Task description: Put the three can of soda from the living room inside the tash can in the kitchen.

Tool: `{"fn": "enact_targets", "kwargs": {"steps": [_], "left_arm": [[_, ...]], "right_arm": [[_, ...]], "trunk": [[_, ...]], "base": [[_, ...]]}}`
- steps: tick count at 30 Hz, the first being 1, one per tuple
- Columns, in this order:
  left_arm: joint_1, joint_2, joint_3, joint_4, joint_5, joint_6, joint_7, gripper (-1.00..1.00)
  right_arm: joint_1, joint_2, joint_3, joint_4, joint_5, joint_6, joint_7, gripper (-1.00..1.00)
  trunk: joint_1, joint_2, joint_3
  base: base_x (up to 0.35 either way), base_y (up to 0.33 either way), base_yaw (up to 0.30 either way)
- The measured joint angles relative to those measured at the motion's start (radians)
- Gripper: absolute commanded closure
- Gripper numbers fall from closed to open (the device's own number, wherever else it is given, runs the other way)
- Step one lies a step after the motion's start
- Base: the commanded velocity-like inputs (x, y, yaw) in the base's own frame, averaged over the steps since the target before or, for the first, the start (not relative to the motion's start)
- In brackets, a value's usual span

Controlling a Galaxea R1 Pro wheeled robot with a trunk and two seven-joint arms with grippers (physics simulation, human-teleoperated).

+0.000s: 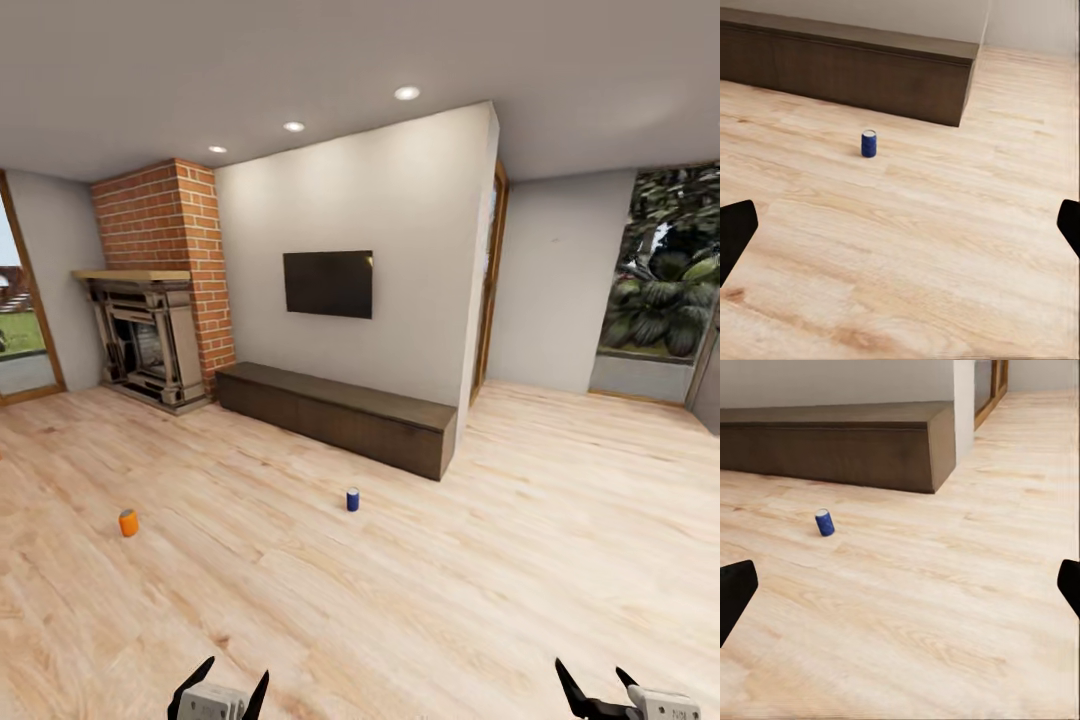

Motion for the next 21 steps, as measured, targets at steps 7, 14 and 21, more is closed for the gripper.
{"fn": "enact_targets", "kwargs": {"steps": [7,14,21], "left_arm": [[0.0,0.0,0.0,0.0,0.0,0.0,0.0,-1.0],[0.0,0.002,0.0,0.0,0.0,0.0,0.0,-1.0],[0.0,0.002,-0.001,0.0,-0.001,0.001,-0.002,-1.0]], "right_arm": [[0.0,0.0,-0.001,0.0,0.0,0.0,0.0,-1.0],[0.0,0.0,-0.001,0.0,0.0,0.0,0.0,-1.0],[0.0,0.0,-0.002,0.0,0.0,0.0,0.0,-1.0]], "trunk": [[0.0,0.0,-0.001],[0.0,0.0,-0.003],[0.0,0.0,-0.008]], "base": [[-0.163,-0.201,-0.25],[0.029,-0.016,-0.246],[0.206,0.176,-0.235]]}}
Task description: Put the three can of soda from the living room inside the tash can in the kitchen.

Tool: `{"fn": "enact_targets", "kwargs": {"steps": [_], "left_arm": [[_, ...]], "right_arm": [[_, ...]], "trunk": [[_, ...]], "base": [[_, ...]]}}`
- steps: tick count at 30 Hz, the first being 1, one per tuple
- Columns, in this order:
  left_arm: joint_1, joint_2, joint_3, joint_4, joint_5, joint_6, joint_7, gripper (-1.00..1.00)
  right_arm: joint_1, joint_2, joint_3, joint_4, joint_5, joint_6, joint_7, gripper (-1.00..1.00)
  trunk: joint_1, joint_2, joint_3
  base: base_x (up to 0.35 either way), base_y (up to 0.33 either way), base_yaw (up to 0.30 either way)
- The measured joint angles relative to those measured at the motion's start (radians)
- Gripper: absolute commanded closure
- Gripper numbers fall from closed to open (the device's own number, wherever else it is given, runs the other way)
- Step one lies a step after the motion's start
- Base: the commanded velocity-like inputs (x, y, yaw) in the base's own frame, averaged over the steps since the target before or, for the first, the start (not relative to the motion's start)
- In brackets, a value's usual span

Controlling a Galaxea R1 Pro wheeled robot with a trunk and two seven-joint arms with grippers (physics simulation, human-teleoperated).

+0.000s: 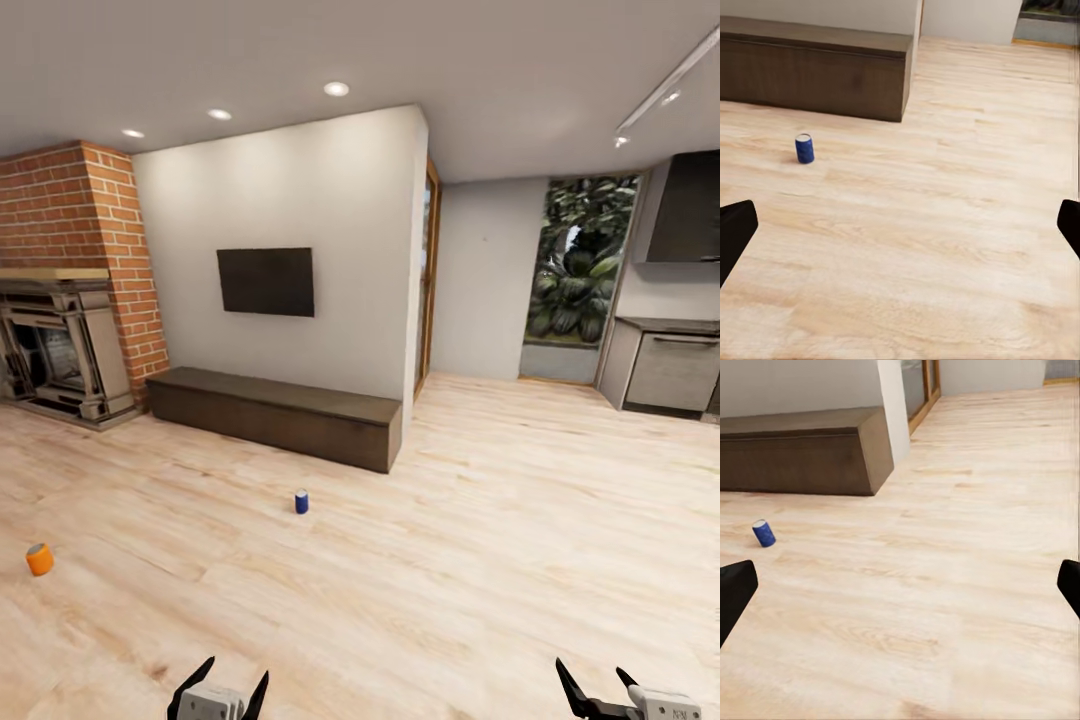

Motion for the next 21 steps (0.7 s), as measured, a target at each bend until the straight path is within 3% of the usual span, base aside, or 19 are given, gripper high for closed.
{"fn": "enact_targets", "kwargs": {"steps": [10,21], "left_arm": [[0.0,0.001,-0.002,0.0,0.0,0.0,-0.001,-1.0],[0.0,0.002,-0.003,0.0,0.001,0.001,-0.001,-1.0]], "right_arm": [[0.0,0.0,0.0,0.0,0.0,-0.001,0.0,-1.0],[0.0,0.002,0.0,0.0,0.0,-0.002,0.001,-1.0]], "trunk": [[0.0,0.0,-0.008],[0.0,0.0,-0.011]], "base": [[0.249,0.225,-0.206],[0.259,0.23,-0.075]]}}
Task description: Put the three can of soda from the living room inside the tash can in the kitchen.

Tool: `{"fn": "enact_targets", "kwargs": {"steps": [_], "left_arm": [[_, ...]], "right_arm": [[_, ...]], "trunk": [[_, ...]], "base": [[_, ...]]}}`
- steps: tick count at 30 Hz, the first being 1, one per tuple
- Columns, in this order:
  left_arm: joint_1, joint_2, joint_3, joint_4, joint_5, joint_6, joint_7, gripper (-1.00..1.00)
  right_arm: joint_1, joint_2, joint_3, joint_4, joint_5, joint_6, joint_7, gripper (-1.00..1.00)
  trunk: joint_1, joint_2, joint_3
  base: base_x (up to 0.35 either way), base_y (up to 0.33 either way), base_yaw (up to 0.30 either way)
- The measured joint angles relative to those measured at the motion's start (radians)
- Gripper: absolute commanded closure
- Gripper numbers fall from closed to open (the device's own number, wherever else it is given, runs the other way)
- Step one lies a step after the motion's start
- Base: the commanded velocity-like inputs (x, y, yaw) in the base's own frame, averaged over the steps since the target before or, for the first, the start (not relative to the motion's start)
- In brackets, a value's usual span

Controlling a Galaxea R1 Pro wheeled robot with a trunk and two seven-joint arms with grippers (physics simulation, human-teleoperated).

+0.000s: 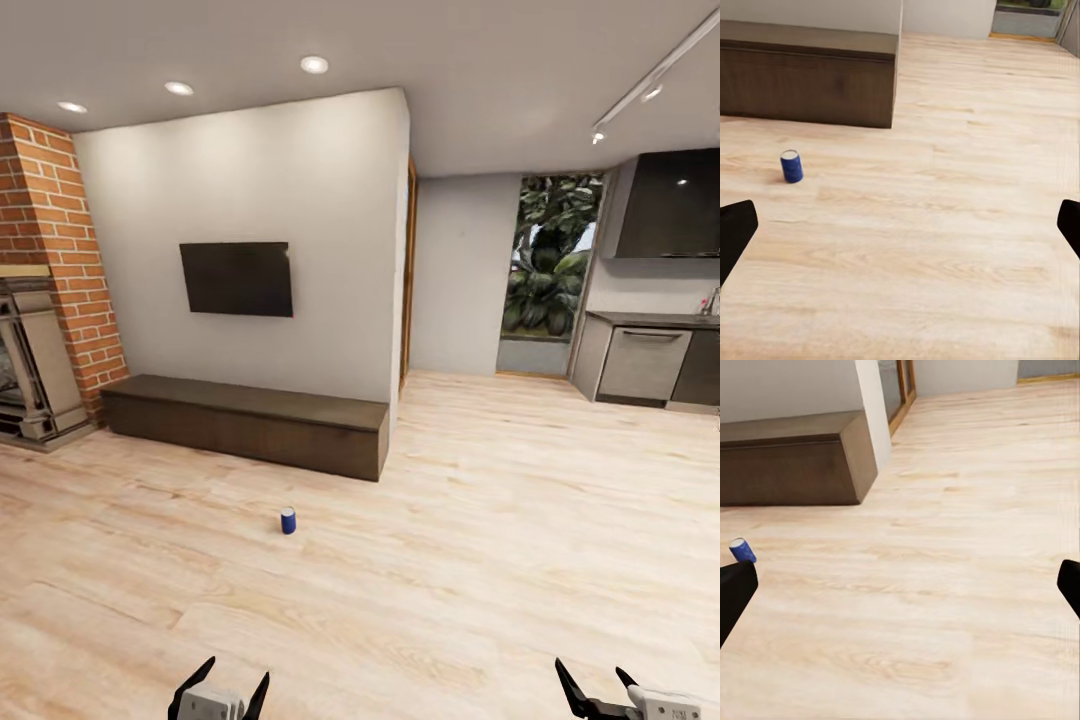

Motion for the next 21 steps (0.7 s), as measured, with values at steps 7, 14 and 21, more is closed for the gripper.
{"fn": "enact_targets", "kwargs": {"steps": [7,14,21], "left_arm": [[0.0,0.0,0.0,0.0,-0.001,0.0,0.001,-1.0],[0.0,-0.001,-0.002,0.0,-0.002,0.0,0.002,-1.0],[0.0,-0.001,-0.003,0.001,-0.003,0.0,0.002,-1.0]], "right_arm": [[0.0,-0.001,0.0,0.004,0.0,0.001,-0.001,-1.0],[0.0,-0.003,0.0,0.006,0.0,0.001,-0.001,-1.0],[-0.002,-0.003,-0.006,0.006,0.0,0.001,-0.001,-1.0]], "trunk": [[0.0,0.0,0.0],[0.0,0.0,0.0],[0.0,0.0,0.0]], "base": [[0.282,0.169,-0.21],[0.319,0.021,-0.243],[0.324,0.002,-0.247]]}}
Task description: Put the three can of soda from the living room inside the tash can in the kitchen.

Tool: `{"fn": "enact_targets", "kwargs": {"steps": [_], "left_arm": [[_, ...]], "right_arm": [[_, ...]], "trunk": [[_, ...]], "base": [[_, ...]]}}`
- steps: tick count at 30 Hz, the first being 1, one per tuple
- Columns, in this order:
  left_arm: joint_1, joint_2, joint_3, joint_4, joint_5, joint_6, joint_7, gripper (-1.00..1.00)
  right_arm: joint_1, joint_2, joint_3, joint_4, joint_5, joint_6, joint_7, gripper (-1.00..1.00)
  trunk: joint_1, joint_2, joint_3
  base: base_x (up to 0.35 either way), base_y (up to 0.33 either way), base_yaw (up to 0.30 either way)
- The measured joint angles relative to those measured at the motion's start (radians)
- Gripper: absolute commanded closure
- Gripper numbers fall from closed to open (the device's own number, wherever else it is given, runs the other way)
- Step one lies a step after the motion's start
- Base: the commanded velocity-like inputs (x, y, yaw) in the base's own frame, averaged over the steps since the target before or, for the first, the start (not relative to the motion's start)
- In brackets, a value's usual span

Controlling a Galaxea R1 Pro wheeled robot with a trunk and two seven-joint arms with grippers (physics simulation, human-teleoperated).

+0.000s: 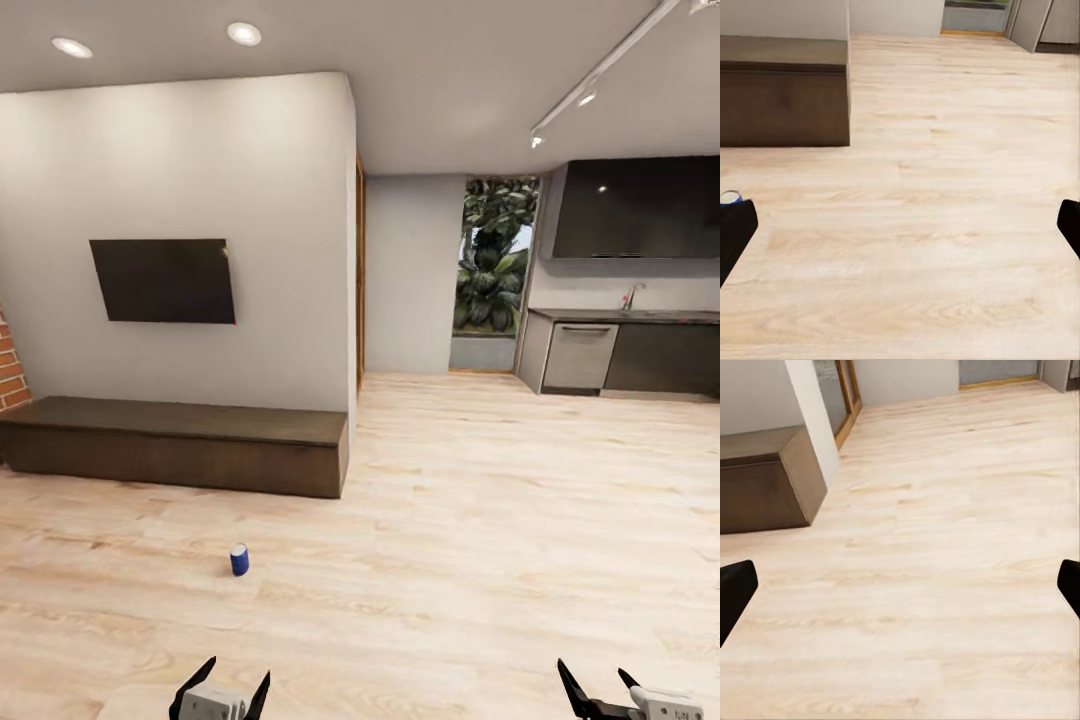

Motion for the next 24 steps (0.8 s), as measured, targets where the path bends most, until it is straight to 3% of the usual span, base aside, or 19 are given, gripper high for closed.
{"fn": "enact_targets", "kwargs": {"steps": [17,24], "left_arm": [[0.0,0.001,0.0,0.001,0.002,0.0,0.0,-1.0],[0.0,0.001,0.001,0.001,0.003,-0.001,0.0,-1.0]], "right_arm": [[-0.014,0.002,-0.011,-0.001,-0.007,-0.001,0.006,-1.0],[-0.014,0.0,-0.01,-0.003,-0.036,0.005,0.011,-1.0]], "trunk": [[0.0,0.0,-0.003],[0.0,0.0,-0.004]], "base": [[0.322,0.0,-0.217],[0.12,0.0,-0.129]]}}
